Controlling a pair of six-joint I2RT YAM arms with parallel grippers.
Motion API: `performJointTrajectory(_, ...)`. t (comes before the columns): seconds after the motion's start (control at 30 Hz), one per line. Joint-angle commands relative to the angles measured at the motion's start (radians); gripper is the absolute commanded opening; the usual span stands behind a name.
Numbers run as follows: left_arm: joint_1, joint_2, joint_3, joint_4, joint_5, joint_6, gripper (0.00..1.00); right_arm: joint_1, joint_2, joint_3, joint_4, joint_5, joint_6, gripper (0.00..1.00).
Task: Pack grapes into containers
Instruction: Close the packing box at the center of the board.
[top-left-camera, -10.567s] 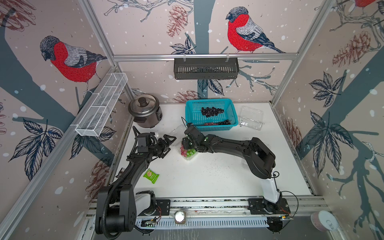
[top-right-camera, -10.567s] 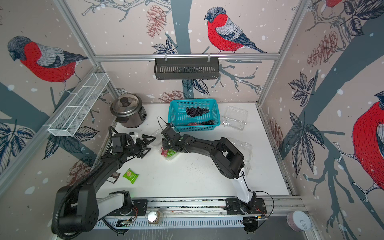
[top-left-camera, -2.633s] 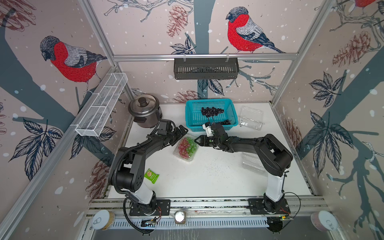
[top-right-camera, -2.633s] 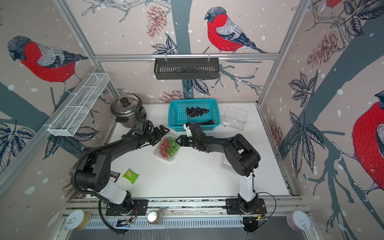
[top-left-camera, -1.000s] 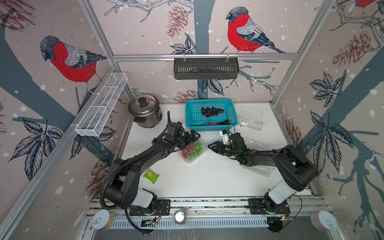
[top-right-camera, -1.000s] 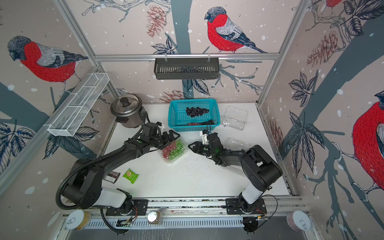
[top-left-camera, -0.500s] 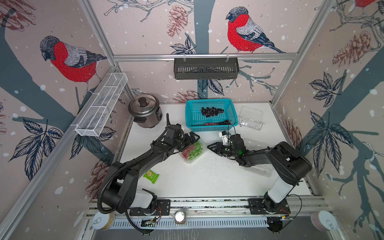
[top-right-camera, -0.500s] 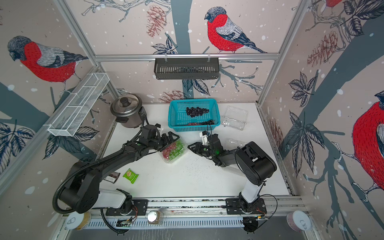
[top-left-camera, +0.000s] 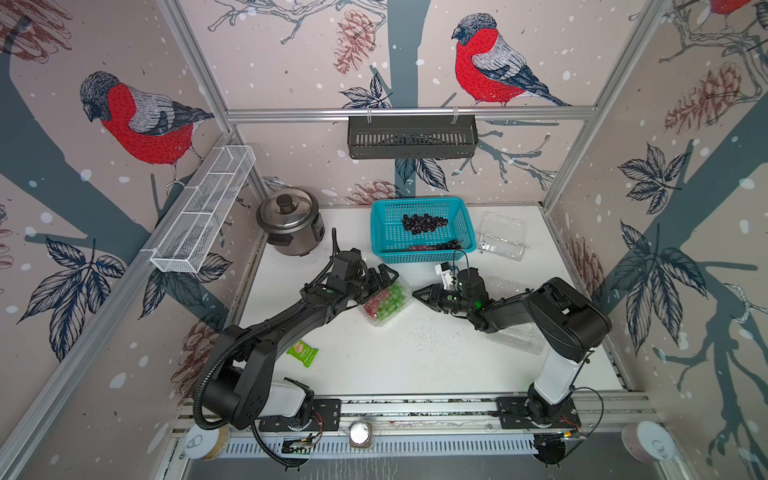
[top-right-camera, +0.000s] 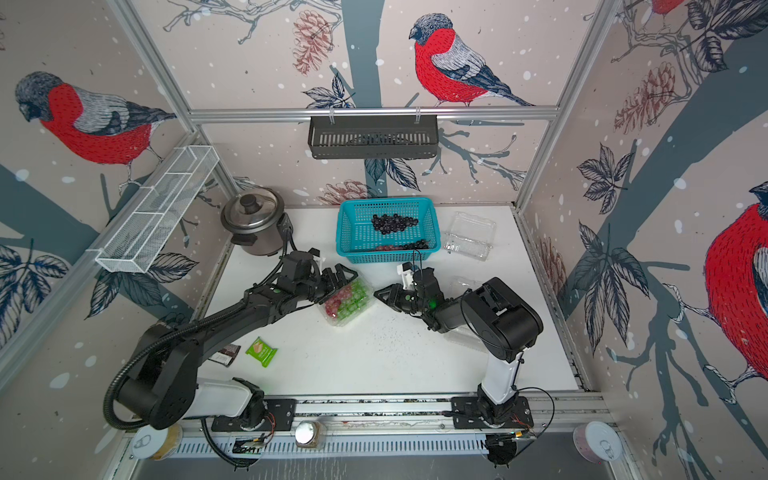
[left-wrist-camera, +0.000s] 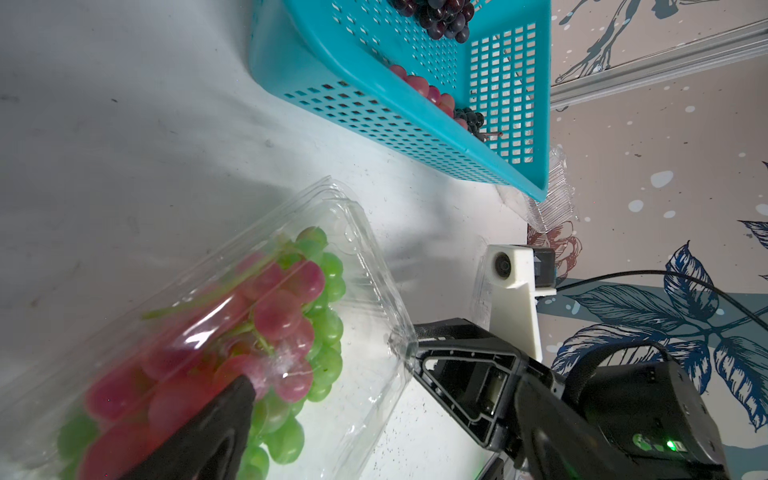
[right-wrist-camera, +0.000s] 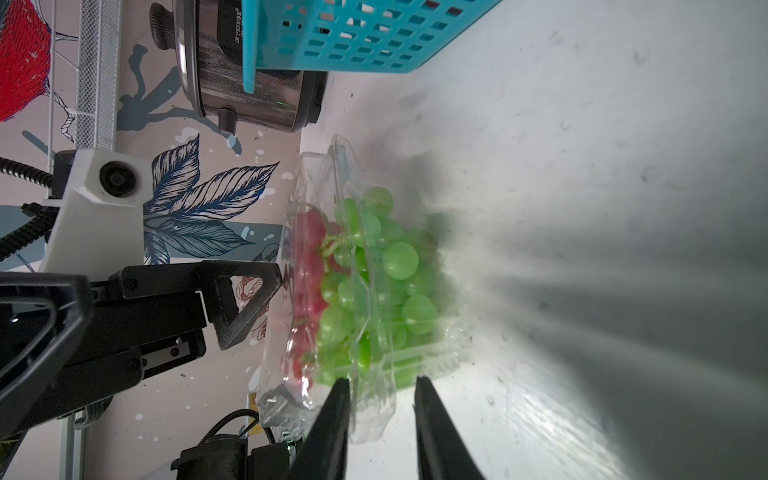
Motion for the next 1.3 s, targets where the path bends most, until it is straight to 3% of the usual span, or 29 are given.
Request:
performJointTrajectory(0.0,-0.002,-0.003,-0.004,0.018,-0.006,-0.003,0.98,0.001,0.01,0.003,0.06,-0.019,0.035,0.27)
performJointTrajectory(0.43,-0.003,-0.014,-0.005,0.012,-0.011,-0.006,0.98,-0.006,0.02,-0.01,0.168,-0.05,0.117,0.25)
performJointTrajectory(0.97,-0.047,-0.041,-0.025,0.013,-0.027,-0.036,0.98,-0.006,0.067,-0.001,0.171,-0.054,0.129,0.22)
performJointTrajectory(1.27,-0.062,-0.04,-0.044,0.02,-0.032,-0.044,0.98,-0.015,0.06,0.004,0.183,-0.062,0.143,0.26)
